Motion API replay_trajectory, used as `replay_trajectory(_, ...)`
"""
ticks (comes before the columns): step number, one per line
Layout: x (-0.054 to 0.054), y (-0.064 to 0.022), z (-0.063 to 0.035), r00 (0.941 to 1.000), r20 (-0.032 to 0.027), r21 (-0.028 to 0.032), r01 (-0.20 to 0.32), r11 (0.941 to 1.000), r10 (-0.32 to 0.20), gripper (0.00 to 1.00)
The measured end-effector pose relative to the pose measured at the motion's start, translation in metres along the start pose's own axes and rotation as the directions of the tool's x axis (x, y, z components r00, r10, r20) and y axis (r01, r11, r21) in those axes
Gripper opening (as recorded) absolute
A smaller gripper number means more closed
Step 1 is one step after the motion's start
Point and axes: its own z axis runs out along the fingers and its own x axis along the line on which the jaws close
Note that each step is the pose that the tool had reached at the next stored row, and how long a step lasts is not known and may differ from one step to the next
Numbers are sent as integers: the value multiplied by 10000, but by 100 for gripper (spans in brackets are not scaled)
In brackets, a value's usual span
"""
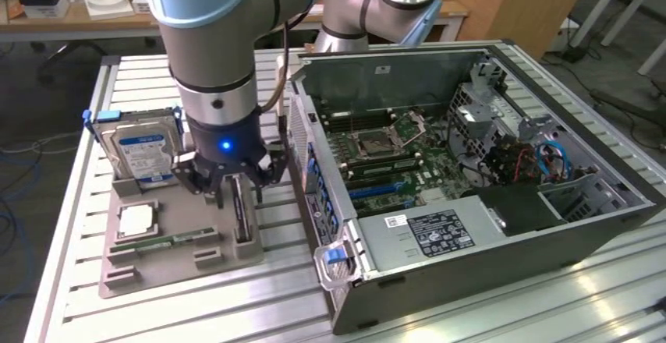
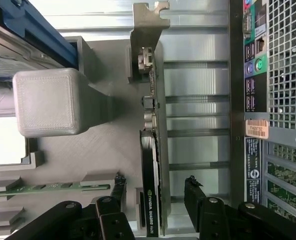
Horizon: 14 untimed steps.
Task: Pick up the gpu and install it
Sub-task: 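Pick up the gpu and move the gpu toward the slot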
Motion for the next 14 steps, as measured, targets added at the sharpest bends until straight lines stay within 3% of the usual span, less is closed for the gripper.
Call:
replay_trajectory(3, 2, -1, 53, 10000, 0, -1, -31, 10000, 31, 59)
replay_trajectory(14, 2, -1, 53, 10000, 0, 1, -34, 10000, 34, 57)
